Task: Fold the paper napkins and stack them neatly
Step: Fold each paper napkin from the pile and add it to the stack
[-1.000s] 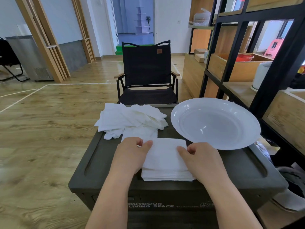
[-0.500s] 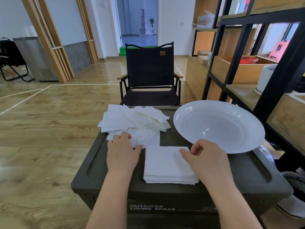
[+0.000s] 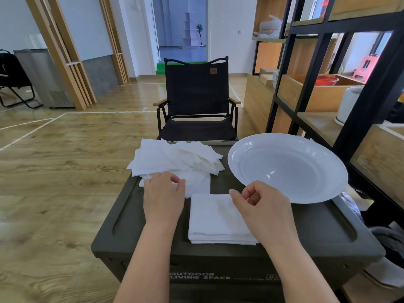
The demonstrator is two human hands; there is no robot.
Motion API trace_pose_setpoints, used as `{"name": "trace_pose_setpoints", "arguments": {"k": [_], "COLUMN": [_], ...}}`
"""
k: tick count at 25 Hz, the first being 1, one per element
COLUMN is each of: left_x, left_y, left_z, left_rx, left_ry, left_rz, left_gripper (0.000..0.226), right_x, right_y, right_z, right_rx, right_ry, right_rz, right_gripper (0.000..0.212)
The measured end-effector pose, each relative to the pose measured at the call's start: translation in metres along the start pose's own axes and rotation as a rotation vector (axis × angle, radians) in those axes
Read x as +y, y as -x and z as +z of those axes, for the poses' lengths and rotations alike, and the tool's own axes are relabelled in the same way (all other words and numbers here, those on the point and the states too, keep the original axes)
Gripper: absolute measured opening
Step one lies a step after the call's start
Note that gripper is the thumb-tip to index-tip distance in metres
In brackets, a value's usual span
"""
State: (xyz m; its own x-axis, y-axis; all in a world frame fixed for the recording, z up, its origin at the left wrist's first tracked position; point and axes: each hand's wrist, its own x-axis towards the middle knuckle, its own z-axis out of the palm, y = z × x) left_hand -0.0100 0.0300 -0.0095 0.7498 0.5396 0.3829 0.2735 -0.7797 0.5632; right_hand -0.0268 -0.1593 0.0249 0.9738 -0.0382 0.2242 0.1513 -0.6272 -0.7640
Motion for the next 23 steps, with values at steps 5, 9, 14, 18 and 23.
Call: {"name": "trace_pose_setpoints", "arguments": {"k": [5,9,14,18,23], "left_x": [-0.005,0.002,0.03,0.036,0.039], "left_y": [-0.002,-0.002,0.003,0.015,0.021], "left_z": [0.007,-0.006,-0.067,-0.078,-0.069], "left_rx": [-0.053,-0.02,-0.271,-0.517,-0.562], "left_ry": [-0.162,0.159,1.097,1.281,1.015], "left_rz": [0.048,-0.016,-0.156,0.019,0.163], "left_gripper": [0.021,0.008,0.027,0.019,0.007], "right_x": [-0.003,-0.004,-0.015,-0.033,-0.03], "right_y": [0.002,0.002,0.002,0.009,0.01], "right_z": [0.003,0.002,-0.004,-0.017,-0.01], "right_rx": [-0.011,-0.023,-0.153,-0.672,-0.446], "right_ry": [-0.011,-0.008,-0.25,-1.18,-1.156], "right_rz": [0.004,0.018,0.078,0.333,0.309], "right_gripper": [0.028,0.028,0.024,0.052,0.025]}}
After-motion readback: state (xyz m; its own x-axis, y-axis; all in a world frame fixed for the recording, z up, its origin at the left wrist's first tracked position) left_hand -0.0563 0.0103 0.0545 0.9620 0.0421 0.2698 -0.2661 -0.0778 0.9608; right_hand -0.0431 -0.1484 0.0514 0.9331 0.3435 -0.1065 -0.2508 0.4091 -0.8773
